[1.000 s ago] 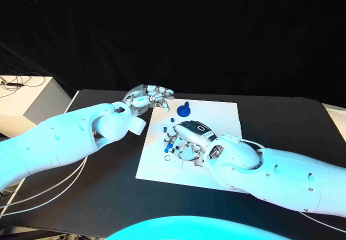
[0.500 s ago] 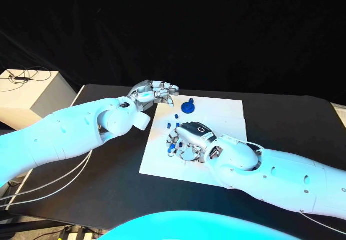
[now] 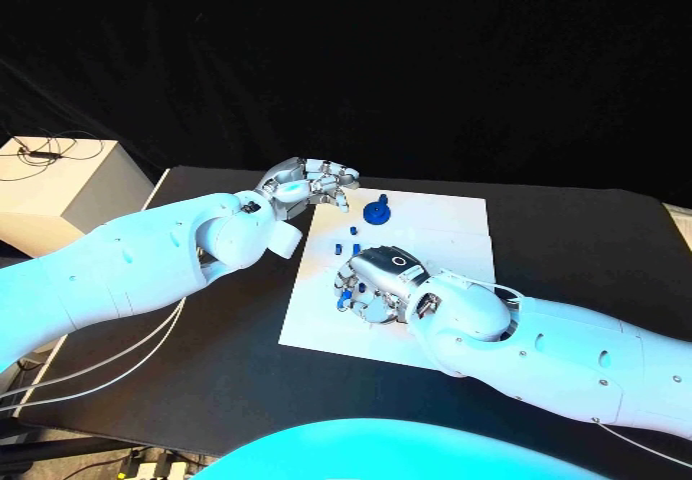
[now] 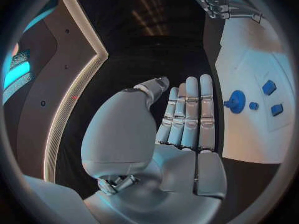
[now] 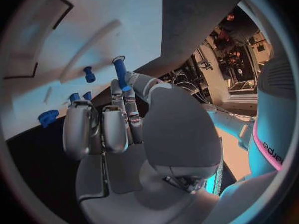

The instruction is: Assemble the parts on the task board

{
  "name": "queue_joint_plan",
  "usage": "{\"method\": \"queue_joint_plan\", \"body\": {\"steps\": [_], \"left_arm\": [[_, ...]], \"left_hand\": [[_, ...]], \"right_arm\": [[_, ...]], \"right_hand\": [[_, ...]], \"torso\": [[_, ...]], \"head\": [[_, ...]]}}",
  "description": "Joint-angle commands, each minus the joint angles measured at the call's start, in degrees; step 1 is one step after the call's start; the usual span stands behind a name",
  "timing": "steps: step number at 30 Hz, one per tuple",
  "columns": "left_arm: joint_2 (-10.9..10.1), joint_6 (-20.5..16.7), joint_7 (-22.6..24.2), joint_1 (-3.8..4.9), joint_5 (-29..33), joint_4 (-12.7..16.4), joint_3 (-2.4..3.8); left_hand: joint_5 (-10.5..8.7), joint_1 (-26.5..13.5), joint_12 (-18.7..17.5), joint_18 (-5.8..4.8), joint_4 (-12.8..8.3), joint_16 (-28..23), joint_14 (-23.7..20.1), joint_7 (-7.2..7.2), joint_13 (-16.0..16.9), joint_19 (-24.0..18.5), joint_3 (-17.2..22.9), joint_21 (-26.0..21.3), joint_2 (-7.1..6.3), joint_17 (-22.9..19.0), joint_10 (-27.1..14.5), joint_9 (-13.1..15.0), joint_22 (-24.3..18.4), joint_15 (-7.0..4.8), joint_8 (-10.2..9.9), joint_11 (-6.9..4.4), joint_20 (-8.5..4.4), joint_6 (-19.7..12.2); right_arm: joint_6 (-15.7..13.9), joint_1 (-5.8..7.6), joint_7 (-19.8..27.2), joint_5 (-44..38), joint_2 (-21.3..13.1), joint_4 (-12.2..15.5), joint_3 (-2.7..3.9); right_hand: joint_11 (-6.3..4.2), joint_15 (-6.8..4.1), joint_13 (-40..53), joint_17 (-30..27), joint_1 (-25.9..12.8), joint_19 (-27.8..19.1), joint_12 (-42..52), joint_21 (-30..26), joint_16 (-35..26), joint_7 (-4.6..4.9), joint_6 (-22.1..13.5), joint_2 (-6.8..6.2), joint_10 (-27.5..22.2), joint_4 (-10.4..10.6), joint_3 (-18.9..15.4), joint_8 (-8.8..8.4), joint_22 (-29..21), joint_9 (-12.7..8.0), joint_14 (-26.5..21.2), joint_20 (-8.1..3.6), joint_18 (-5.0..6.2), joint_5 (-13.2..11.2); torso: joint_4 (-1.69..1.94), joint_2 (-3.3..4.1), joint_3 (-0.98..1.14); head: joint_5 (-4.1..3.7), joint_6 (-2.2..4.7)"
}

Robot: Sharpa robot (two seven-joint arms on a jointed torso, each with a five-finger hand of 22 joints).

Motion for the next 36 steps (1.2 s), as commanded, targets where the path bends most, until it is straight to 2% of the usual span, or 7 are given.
{"method": "queue_joint_plan", "body": {"steps": [1, 14, 22, 36], "left_arm": [[0.12, 0.96, 0.32, 0.01, 0.33, 0.10, 0.05], [0.04, 0.97, 0.28, 0.01, 0.33, 0.09, 0.05], [0.01, 1.00, 0.26, 0.01, 0.33, 0.09, 0.05], [-0.02, 1.04, 0.24, 0.01, 0.33, 0.04, 0.05]], "left_hand": [[-0.07, 0.29, -0.20, 0.20, 0.18, -0.19, 0.03, 0.20, 0.01, 0.27, -0.31, -0.36, 0.44, -0.04, 0.13, -0.09, -0.08, 0.13, -0.36, 0.43, -0.06, 0.02], [-0.07, 0.29, -0.20, 0.20, 0.18, -0.19, 0.03, 0.20, 0.01, 0.27, -0.31, -0.36, 0.44, -0.04, 0.13, -0.09, -0.08, 0.13, -0.36, 0.43, -0.06, 0.02], [-0.07, 0.29, -0.20, 0.20, 0.18, -0.19, 0.03, 0.20, 0.01, 0.27, -0.31, -0.36, 0.44, -0.04, 0.13, -0.09, -0.08, 0.13, -0.36, 0.43, -0.06, 0.02], [-0.07, 0.35, -0.31, 0.21, 0.30, -0.32, 0.01, 0.17, 0.05, 0.28, -0.49, -0.53, 0.55, 0.01, 0.18, -0.10, -0.17, 0.13, -0.44, 0.41, -0.04, 0.07]], "right_arm": [[1.16, -0.23, -0.08, -1.08, 0.20, -0.29, -0.04], [2.06, -0.64, -0.06, -1.15, 0.20, -0.48, -0.12], [2.93, -0.72, -1.71, -2.41, 0.18, -0.68, -0.13], [2.19, -0.86, -2.31, -3.33, -0.81, 0.79, -0.13]], "right_hand": [[-2.64, -0.27, 1.86, 0.02, 0.62, -0.05, 0.29, -0.27, -0.04, 0.30, -0.02, 1.41, 3.07, -0.11, 0.30, 0.15, 0.37, -0.07, 1.09, -0.03, -1.01, 0.22], [-2.62, -0.26, 1.91, -0.03, 0.55, -0.08, 0.23, -0.33, -0.05, 0.32, -0.09, 1.41, 3.07, -0.20, 0.39, 0.19, 0.33, 0.02, 1.08, -0.02, -0.99, 0.25], [-2.60, -0.25, 1.95, -0.27, 0.48, -0.15, 0.18, -0.50, -0.16, 0.35, -0.14, 1.41, 3.07, -0.28, 0.46, 0.22, 0.20, 0.10, 1.04, -0.02, -0.95, 0.29], [-2.60, -0.24, 1.99, -0.12, 0.44, -0.06, 0.13, -0.26, -0.08, 0.34, -0.17, 1.39, 3.09, -0.40, 0.55, 0.26, 0.43, 0.19, 1.07, -0.01, -1.01, 0.39]], "torso": [[0.02, 0.03, -0.02], [-0.03, 0.00, -0.04], [0.01, 0.01, -0.05], [-0.04, -0.01, -0.02]], "head": [[-0.01, -0.07], [0.17, -0.42], [0.16, -0.40], [0.30, -0.55]]}}
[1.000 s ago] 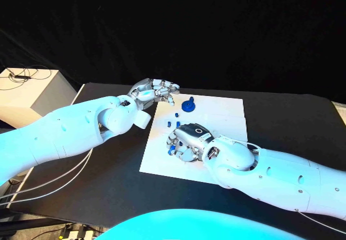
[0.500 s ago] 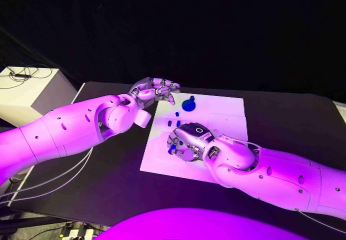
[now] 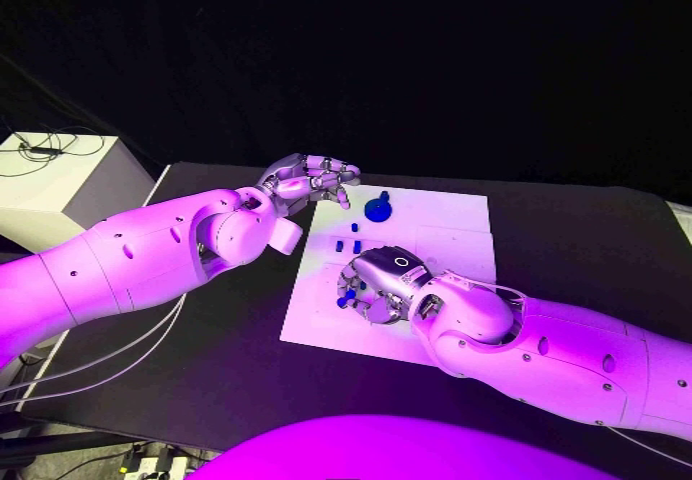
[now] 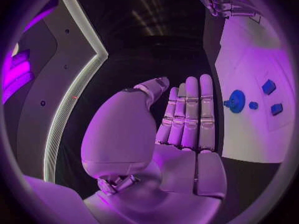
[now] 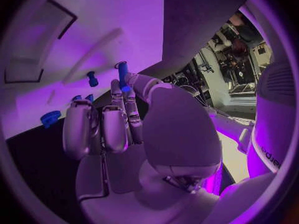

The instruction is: Assemble the parts on the task board

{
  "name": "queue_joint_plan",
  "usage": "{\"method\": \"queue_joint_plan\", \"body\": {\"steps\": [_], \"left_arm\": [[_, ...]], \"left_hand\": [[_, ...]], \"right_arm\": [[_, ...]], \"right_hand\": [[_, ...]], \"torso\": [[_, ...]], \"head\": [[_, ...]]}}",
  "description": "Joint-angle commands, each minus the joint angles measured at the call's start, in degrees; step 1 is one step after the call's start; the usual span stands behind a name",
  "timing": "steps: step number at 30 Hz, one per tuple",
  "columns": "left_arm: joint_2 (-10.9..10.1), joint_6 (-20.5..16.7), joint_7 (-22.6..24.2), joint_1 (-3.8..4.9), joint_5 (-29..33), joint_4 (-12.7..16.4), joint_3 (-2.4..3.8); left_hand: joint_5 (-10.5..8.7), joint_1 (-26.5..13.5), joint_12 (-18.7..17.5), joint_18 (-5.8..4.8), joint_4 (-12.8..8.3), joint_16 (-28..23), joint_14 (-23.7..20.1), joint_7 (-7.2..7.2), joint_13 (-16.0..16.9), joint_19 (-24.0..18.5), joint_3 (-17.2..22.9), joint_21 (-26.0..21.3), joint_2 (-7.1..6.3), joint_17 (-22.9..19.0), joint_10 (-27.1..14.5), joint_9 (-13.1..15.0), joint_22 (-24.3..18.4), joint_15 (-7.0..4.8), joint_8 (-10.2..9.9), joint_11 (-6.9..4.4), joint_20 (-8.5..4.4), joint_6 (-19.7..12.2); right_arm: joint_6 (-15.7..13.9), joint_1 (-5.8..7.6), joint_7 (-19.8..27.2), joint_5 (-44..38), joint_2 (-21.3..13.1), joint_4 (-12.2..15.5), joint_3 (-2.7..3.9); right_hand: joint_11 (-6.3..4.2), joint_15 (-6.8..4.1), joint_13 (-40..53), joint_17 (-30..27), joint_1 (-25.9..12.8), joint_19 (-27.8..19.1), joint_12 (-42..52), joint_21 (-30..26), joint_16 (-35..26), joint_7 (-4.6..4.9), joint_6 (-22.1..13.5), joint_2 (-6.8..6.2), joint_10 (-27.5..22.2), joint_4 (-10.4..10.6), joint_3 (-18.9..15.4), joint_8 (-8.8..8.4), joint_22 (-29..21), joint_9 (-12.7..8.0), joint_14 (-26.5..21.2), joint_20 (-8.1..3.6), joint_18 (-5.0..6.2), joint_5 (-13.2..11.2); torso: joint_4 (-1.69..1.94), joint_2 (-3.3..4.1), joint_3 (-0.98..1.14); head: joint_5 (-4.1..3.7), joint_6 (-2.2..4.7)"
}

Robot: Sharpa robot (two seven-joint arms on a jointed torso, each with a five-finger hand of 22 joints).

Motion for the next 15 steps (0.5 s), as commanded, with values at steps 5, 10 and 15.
{"method": "queue_joint_plan", "body": {"steps": [5, 10, 15], "left_arm": [[0.07, 1.04, 0.23, 0.01, 0.33, 0.09, 0.05], [0.05, 1.02, 0.19, 0.01, 0.33, 0.06, 0.05], [0.08, 1.04, 0.17, 0.01, 0.33, 0.03, 0.05]], "left_hand": [[-0.07, 0.34, -0.32, 0.22, 0.29, -0.32, 0.01, 0.17, 0.05, 0.28, -0.48, -0.49, 0.54, 0.01, 0.18, -0.10, -0.16, 0.13, -0.42, 0.41, -0.04, 0.07], [-0.07, 0.34, -0.32, 0.22, 0.29, -0.32, 0.01, 0.17, 0.05, 0.28, -0.48, -0.49, 0.54, 0.01, 0.18, -0.10, -0.16, 0.13, -0.42, 0.41, -0.04, 0.07], [-0.07, 0.34, -0.32, 0.22, 0.29, -0.32, 0.01, 0.17, 0.05, 0.28, -0.48, -0.49, 0.54, 0.01, 0.18, -0.10, -0.16, 0.13, -0.42, 0.41, -0.04, 0.07]], "right_arm": [[1.00, -0.26, -1.27, -1.47, -0.42, 0.52, -0.18], [0.74, -0.26, -1.33, -1.58, -0.65, 0.91, -0.17], [0.95, -0.26, -1.56, -1.65, -0.59, 0.97, -0.16]], "right_hand": [[-2.60, -0.24, 1.98, 0.01, 0.65, -0.07, 0.26, 0.01, -0.10, 0.54, 0.02, 1.16, 3.10, -0.28, 0.37, 0.36, 0.45, 0.07, 1.06, -0.01, -1.01, 0.36], [-2.60, -0.24, 1.99, -0.03, 0.64, -0.07, 0.25, 0.00, -0.11, 0.54, 0.02, 1.15, 3.10, -0.30, 0.38, 0.37, 0.45, 0.09, 1.05, -0.01, -1.01, 0.38], [-2.60, -0.24, 1.99, -0.03, 0.64, -0.07, 0.25, 0.00, -0.11, 0.54, 0.02, 1.15, 3.10, -0.30, 0.38, 0.37, 0.45, 0.09, 1.05, -0.01, -1.01, 0.38]], "torso": [[-0.02, -0.01, 0.02], [-0.05, 0.00, 0.04], [-0.07, -0.01, 0.04]], "head": [[0.07, -0.03], [0.09, -0.07], [0.08, -0.09]]}}
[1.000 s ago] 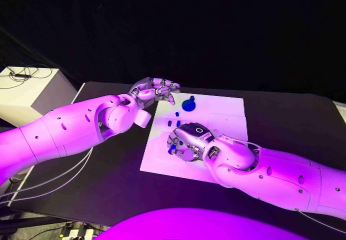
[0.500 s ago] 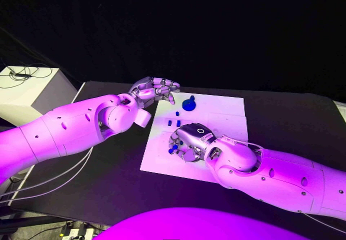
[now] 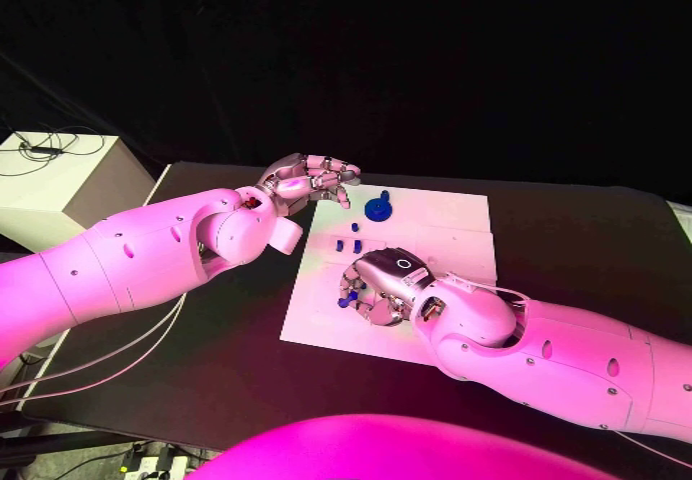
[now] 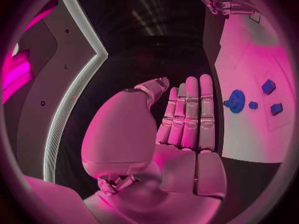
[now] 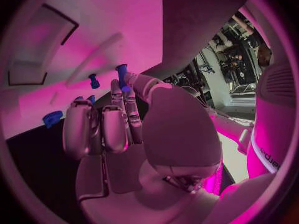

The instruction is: Assemble the parts on the task board

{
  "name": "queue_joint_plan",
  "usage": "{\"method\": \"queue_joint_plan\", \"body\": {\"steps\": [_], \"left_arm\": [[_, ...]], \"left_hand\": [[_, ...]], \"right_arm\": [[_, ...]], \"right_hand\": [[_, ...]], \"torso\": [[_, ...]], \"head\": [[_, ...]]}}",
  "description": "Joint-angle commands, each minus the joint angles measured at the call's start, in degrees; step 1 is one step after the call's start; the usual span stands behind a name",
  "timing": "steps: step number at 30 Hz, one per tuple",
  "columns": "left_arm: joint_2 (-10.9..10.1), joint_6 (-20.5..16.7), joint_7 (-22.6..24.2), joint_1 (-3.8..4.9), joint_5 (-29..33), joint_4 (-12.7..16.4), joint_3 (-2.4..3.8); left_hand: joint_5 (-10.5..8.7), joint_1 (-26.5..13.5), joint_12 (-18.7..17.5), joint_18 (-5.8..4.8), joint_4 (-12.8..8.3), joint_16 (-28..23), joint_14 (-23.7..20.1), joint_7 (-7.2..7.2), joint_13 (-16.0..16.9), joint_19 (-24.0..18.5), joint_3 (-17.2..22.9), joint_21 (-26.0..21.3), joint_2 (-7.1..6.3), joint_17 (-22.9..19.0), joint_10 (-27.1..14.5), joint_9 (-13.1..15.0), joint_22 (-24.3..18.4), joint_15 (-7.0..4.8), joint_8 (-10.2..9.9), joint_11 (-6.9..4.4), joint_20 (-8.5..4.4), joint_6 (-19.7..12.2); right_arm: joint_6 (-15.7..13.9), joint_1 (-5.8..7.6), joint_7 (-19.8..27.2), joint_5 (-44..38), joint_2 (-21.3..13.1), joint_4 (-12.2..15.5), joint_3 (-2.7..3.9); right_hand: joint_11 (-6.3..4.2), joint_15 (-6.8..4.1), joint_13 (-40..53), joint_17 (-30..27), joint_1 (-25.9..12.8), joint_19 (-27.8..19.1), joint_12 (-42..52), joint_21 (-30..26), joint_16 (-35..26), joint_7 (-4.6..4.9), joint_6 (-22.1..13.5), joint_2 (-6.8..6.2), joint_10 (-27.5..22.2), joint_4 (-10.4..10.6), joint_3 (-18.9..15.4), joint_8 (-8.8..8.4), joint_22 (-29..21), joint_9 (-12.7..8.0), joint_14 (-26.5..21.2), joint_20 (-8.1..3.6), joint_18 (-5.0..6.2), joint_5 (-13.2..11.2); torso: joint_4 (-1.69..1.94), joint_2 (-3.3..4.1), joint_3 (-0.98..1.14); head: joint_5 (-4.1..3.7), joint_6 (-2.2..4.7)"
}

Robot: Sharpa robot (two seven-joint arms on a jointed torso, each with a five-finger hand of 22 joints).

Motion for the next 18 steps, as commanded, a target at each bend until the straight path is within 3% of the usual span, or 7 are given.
{"method": "queue_joint_plan", "body": {"steps": [1, 18], "left_arm": [[0.10, 0.99, 0.23, 0.01, 0.32, 0.07, 0.05], [0.12, 0.91, 0.18, 0.01, 0.32, 0.14, 0.05]], "left_hand": [[-0.07, 0.07, -0.32, 0.22, -0.02, -0.32, 0.01, 0.17, 0.05, 0.28, -0.17, -0.09, 0.27, 0.01, 0.18, -0.05, -0.05, 0.13, -0.20, 0.41, -0.04, 0.07], [-0.07, 0.07, -0.32, 0.22, -0.02, -0.32, 0.01, 0.17, 0.05, 0.28, -0.17, -0.09, 0.27, 0.01, 0.18, -0.05, -0.05, 0.13, -0.20, 0.41, -0.04, 0.07]], "right_arm": [[1.04, -0.09, -0.58, -0.94, 0.08, 0.07, -0.05], [5.21, -0.08, -2.36, -1.91, 2.26, -1.38, -0.07]], "right_hand": [[-2.60, -0.24, 1.99, -0.02, 0.64, -0.07, 0.12, 0.00, -0.11, 0.43, -0.09, 1.16, 3.10, -0.06, 0.17, 0.03, 0.45, 0.05, 1.05, -0.01, -1.01, 0.15], [-1.52, 0.63, 2.21, -1.38, -2.02, -0.99, -2.01, -1.83, -0.71, 1.35, -2.88, -0.26, 0.70, -0.36, -0.12, -1.16, -0.81, 0.48, 0.71, 0.69, -0.65, 0.67]], "torso": [[-0.04, 0.00, 0.02], [0.04, -0.03, -0.13]], "head": [[-0.01, -0.01], [-0.46, 0.09]]}}
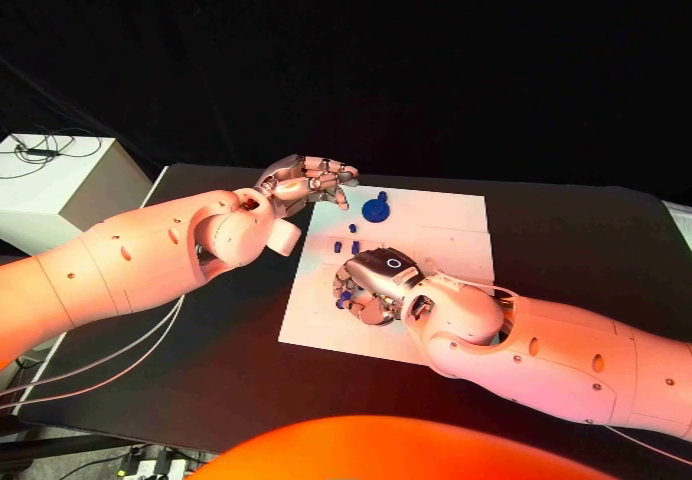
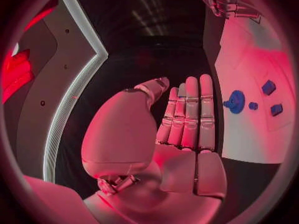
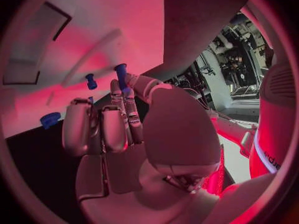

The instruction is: Assemble the parts on the task board

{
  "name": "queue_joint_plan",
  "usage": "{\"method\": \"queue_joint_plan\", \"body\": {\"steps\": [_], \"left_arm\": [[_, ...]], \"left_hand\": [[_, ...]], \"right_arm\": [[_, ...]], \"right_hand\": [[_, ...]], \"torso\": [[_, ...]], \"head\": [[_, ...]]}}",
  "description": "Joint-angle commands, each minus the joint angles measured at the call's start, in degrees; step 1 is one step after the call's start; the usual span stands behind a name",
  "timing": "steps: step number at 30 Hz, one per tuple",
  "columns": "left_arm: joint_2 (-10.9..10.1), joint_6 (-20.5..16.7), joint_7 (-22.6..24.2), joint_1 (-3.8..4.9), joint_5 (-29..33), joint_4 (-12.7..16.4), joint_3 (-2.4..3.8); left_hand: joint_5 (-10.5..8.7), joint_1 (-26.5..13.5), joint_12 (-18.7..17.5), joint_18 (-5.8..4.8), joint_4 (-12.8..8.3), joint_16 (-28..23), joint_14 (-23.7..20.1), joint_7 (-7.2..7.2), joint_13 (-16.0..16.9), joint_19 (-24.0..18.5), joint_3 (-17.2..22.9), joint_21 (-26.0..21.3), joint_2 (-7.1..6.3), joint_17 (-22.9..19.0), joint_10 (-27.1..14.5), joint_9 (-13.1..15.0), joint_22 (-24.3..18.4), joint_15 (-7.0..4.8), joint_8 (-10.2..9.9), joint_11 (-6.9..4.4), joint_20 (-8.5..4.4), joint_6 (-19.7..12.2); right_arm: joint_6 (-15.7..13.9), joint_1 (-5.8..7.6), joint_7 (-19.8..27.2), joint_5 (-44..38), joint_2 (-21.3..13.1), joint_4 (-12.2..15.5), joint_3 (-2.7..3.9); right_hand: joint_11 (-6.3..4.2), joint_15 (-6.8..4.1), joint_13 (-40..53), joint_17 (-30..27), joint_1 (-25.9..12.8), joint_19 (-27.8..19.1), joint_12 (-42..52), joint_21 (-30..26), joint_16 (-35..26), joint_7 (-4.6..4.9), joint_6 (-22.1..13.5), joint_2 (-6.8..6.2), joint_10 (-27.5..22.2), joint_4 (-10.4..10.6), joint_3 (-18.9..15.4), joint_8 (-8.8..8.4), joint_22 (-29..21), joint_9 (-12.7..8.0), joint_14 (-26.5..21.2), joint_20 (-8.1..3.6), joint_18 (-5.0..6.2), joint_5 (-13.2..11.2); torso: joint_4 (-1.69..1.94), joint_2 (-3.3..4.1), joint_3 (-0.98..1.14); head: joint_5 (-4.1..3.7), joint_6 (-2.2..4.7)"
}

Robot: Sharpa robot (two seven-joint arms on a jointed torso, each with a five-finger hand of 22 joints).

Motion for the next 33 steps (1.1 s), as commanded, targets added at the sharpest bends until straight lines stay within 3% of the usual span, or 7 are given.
{"method": "queue_joint_plan", "body": {"steps": [1, 7, 15, 25, 33], "left_arm": [[0.07, 0.88, 0.25, 0.01, 0.32, 0.14, 0.05], [-0.01, 0.86, 0.24, 0.01, 0.32, 0.16, 0.05], [-0.10, 0.94, 0.12, 0.01, 0.32, 0.18, 0.05], [-0.13, 0.85, 0.09, 0.01, 0.33, 0.16, 0.05], [-0.13, 0.81, 0.07, 0.01, 0.33, 0.12, 0.05]], "left_hand": [[-0.07, 0.07, -0.32, 0.22, -0.02, -0.32, 0.01, 0.17, 0.05, 0.28, -0.17, -0.09, 0.27, 0.01, 0.18, -0.05, -0.06, 0.13, -0.21, 0.41, -0.04, 0.07], [-0.07, 0.07, -0.32, 0.22, -0.02, -0.32, 0.01, 0.17, 0.05, 0.28, -0.17, -0.09, 0.27, 0.01, 0.18, -0.05, -0.06, 0.13, -0.21, 0.41, -0.04, 0.07], [-0.07, 0.08, -0.40, 0.22, 0.08, -0.39, 0.01, 0.16, 0.07, 0.31, -0.28, -0.20, 0.33, 0.05, 0.19, -0.06, -0.11, 0.13, -0.26, 0.41, -0.02, 0.10], [-0.08, 0.08, -0.43, 0.22, 0.11, -0.41, 0.01, 0.16, 0.08, 0.31, -0.32, -0.22, 0.33, 0.06, 0.18, -0.07, -0.12, 0.14, -0.28, 0.42, -0.02, 0.10], [-0.08, 0.08, -0.45, 0.22, 0.11, -0.41, 0.01, 0.17, 0.07, 0.31, -0.33, -0.23, 0.31, 0.06, 0.15, -0.07, -0.13, 0.14, -0.29, 0.43, -0.02, 0.08]], "right_arm": [[3.20, -0.24, -0.84, -1.22, 0.25, -0.12, -0.22], [2.59, -0.25, 0.91, -0.68, 0.38, 0.25, -0.23], [1.27, -0.25, 1.96, -0.18, 0.25, 0.16, -0.23], [-0.97, -0.26, 1.74, -0.10, 0.08, 0.13, -0.23], [-2.83, -0.28, 1.56, 0.08, -0.18, 0.15, -0.23]], "right_hand": [[-1.30, 0.39, -0.09, -0.03, -0.80, -0.39, -0.35, -0.33, -0.36, 0.06, -0.38, -0.59, 0.87, -0.27, -0.21, -0.34, -0.15, 0.02, 0.90, 0.07, -0.64, 0.25], [-0.67, 0.99, -0.22, 0.20, -2.84, -0.75, -1.68, -1.09, -0.13, 0.45, -1.69, -2.74, -0.67, 0.18, -0.69, -1.51, -0.57, -0.19, 0.91, 0.56, -0.49, 2.39], [0.15, 1.65, -1.03, -1.20, -4.07, -2.40, -3.41, -4.69, -0.64, 0.74, -2.67, -4.50, -4.10, 0.63, -1.86, -2.47, -3.31, -0.34, 0.41, 1.24, 0.23, 2.60], [0.66, 2.13, -1.82, -4.76, -3.55, -4.45, -3.15, -9.17, -2.42, 1.08, -4.29, -4.53, -7.40, 0.55, -3.49, -3.85, -6.66, -0.70, -1.14, 1.78, 1.11, 2.40], [1.31, 2.80, -2.72, -8.92, -1.97, -7.21, -1.74, -14.91, -4.22, 1.10, -5.84, -3.77, -12.08, 0.86, -7.87, -5.72, -10.67, -1.27, -3.76, 2.41, 2.10, 2.48]], "torso": [[0.06, 0.00, -0.02], [0.05, 0.01, 0.04], [-0.02, 0.01, 0.10], [0.00, 0.04, 0.14], [0.00, 0.03, 0.13]], "head": [[-0.03, -0.04], [0.02, -0.02], [0.09, -0.07], [-0.02, -0.05], [-0.12, 0.03]]}}
